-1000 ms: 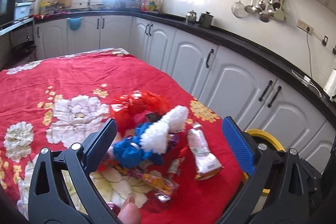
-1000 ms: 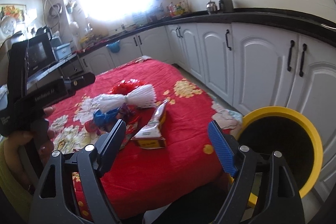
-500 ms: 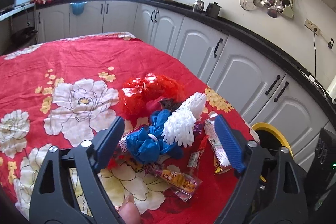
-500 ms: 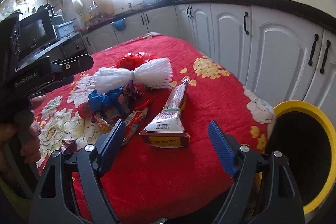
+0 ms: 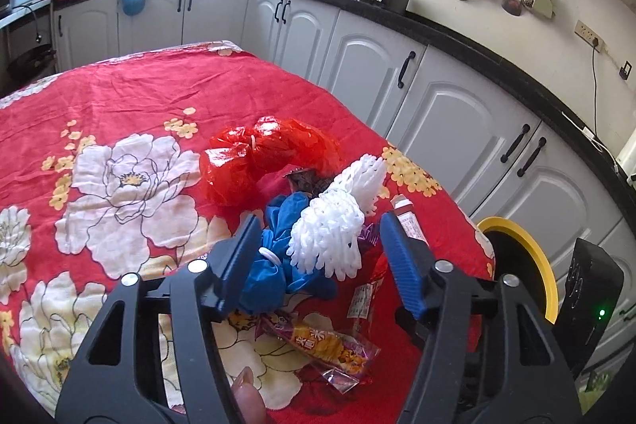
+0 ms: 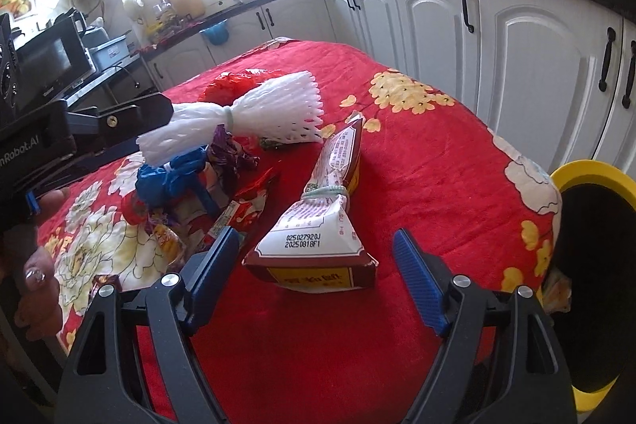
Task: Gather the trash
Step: 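Grasp the white foam mesh sleeve with the left tool while the right tool grasps the seasoning packet, then carry the foam sleeve and seasoning packet over the yellow bin with both tools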
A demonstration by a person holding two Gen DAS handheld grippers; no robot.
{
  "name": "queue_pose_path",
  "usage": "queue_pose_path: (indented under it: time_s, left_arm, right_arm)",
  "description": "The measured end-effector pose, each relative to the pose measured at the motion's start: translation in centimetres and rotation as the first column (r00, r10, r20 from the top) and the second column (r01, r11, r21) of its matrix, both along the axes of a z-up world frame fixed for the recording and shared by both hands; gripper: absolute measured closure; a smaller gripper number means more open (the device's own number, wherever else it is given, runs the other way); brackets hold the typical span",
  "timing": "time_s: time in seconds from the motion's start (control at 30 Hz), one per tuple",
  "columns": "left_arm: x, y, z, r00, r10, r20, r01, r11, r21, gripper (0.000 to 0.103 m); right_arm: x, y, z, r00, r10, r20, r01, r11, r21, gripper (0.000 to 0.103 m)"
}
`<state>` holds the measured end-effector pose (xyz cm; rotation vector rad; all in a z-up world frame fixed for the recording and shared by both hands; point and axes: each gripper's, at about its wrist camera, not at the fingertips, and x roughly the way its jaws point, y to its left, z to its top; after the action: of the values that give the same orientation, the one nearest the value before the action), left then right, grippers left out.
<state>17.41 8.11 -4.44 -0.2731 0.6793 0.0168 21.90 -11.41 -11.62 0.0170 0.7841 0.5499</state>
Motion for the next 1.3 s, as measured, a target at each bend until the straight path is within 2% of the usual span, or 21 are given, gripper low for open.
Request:
queue_pose_path:
  time_s: [0.07, 0.2, 0.27, 0.57, 0.87, 1.3]
  left_arm:
    - [0.2, 0.0, -0.2, 1.000, -0.001, -0.006, 0.001, 1.000, -0.003, 0.054]
    - [0.3, 0.0, -0.4, 1.000, -0.002, -0.012, 0.002, 1.000, -0.006, 0.056]
    - [0.3, 0.0, -0.4, 1.000, -0.002, -0.013, 0.002, 1.000, -0.007, 0.064]
    - [0.2, -0.5, -0.2, 0.999, -0.032, -0.008, 0.032, 0.999, -0.009, 0.090]
    - [-0.9, -0.8, 1.4, 0.998, -0.042, 0.048, 0.043, 0.999, -0.021, 0.092]
    - [-1.8, -3.3, 3.1, 0.992, -0.089, 0.085, 0.090, 0.996, -0.010, 0.092]
  right_arm:
    - [0.0, -0.1, -0.3, 1.000, 0.001, 0.001, -0.001, 1.000, -0.002, 0.041]
    - [-0.1, -0.3, -0.3, 1.000, 0.008, 0.006, -0.008, 1.000, 0.002, 0.043]
    - [-0.3, -0.4, -0.3, 1.000, 0.009, 0.013, -0.009, 1.000, 0.002, 0.044]
    - [-1.1, -2.0, 0.3, 0.999, -0.022, 0.024, 0.021, 0.999, 0.041, 0.044]
    - [-1.6, -3.7, 1.2, 0.998, -0.055, 0.044, 0.051, 0.996, 0.075, 0.045]
    - [-1.9, -7.1, 3.0, 0.988, -0.130, 0.088, 0.120, 0.986, 0.117, 0.045]
